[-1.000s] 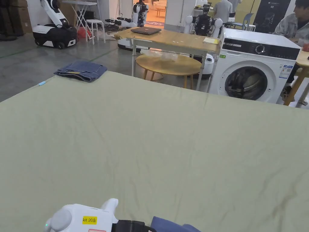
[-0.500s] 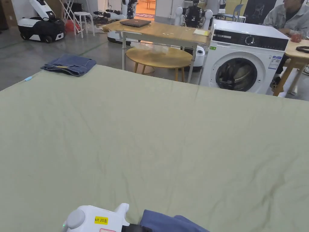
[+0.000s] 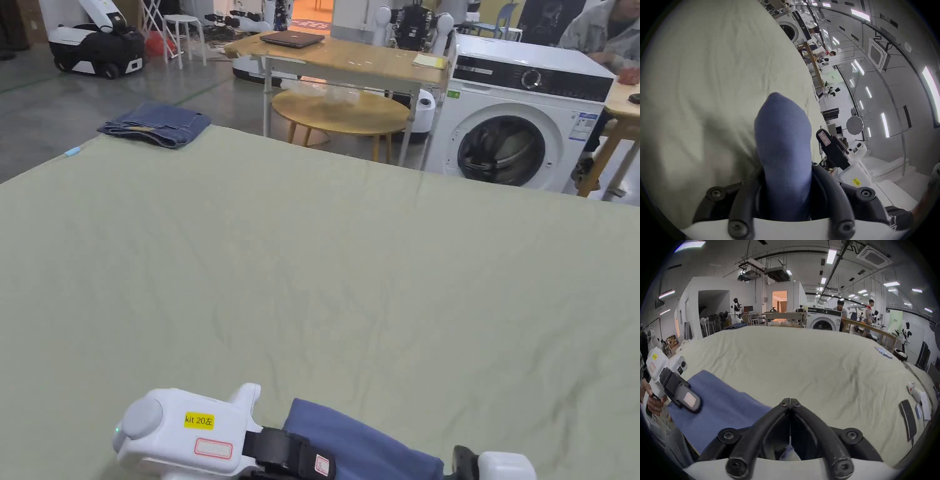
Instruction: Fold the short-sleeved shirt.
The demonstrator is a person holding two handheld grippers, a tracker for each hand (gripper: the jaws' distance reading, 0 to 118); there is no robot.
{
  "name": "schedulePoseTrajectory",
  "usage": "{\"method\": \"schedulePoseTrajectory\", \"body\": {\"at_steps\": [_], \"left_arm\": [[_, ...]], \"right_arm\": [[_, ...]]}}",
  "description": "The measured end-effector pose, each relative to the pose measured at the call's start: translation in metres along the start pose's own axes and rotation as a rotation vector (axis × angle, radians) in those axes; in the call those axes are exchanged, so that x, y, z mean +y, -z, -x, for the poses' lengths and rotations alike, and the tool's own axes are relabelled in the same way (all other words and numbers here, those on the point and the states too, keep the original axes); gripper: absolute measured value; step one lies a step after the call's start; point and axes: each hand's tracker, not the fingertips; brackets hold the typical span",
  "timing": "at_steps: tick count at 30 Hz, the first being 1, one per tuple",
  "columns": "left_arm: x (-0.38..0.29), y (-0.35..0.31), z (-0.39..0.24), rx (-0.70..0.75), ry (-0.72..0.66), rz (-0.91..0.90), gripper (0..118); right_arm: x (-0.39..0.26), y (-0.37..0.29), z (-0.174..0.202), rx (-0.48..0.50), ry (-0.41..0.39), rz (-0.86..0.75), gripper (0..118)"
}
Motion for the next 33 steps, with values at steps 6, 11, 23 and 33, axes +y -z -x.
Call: {"method": "schedulePoseTrajectory", "body": {"at_steps": [6,11,23,33], "left_arm": [[0.024,-0.084,-0.006,0.092,0.029,-0.04,22],[0.051,-0.178,-0.003,0.26,0.05,-0.083,22],[0.093,-0.354,0.022,0.584,-0.065,-0.176,22],[0.101,-0.368,0.068,0.728,-0.167,-0.127,22]], "right_arm": [[0.028,0.0,-0.003,-0.012,-0.009,-0.072,0],[0.037,0.002,-0.004,-0.012,-0.002,-0.092,0],[0.029,0.013,0.003,-0.017,0.001,-0.049,0],[0.026,0.02,0.011,-0.021,-0.018,-0.016,0]]}}
